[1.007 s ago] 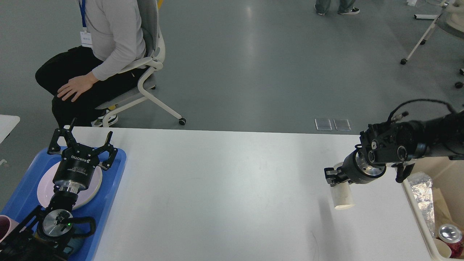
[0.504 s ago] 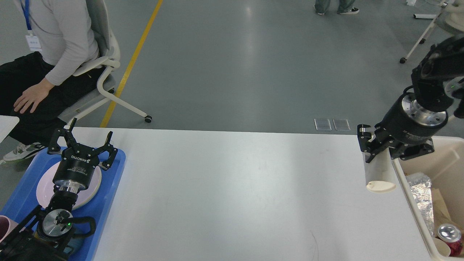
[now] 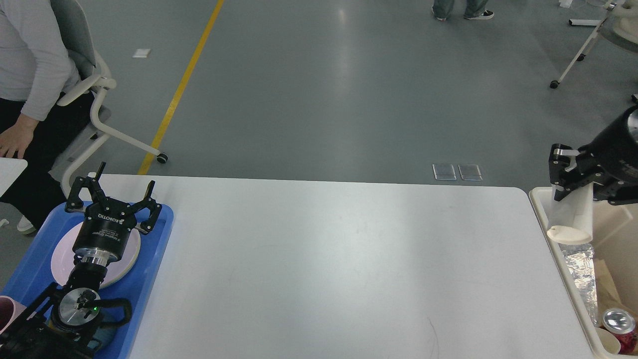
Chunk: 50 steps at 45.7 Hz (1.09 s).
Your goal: Tidy desktop
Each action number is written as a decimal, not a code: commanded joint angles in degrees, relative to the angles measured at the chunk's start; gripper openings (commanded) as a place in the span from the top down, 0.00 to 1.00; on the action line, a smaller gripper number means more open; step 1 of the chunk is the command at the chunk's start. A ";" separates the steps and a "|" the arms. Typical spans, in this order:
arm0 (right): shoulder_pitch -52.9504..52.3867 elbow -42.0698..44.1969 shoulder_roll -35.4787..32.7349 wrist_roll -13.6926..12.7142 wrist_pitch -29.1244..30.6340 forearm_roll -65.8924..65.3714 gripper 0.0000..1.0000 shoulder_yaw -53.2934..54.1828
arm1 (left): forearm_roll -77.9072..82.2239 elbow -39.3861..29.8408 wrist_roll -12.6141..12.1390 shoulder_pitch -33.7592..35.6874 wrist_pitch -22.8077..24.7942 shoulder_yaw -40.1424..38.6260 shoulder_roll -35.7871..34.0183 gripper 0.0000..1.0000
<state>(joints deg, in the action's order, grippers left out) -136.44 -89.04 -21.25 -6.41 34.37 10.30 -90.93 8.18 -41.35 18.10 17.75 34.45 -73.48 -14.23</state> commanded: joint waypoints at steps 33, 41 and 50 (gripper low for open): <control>74.72 63.17 -13.47 -0.53 -13.62 2.35 1.00 26.14 | 0.00 -0.05 0.09 0.00 0.00 0.00 -0.01 0.04; 92.57 81.46 -6.97 -0.53 -16.35 2.36 1.00 34.24 | 0.00 0.04 0.09 0.00 0.00 0.00 -0.01 0.04; 101.54 87.81 -2.31 -0.62 -24.78 2.36 1.00 36.79 | 0.00 0.04 0.09 0.00 0.00 0.00 -0.01 0.04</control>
<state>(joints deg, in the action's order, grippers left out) -38.97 -3.21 -25.53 -6.99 14.95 12.72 -55.01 8.18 -41.33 18.20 17.75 34.45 -73.49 -14.24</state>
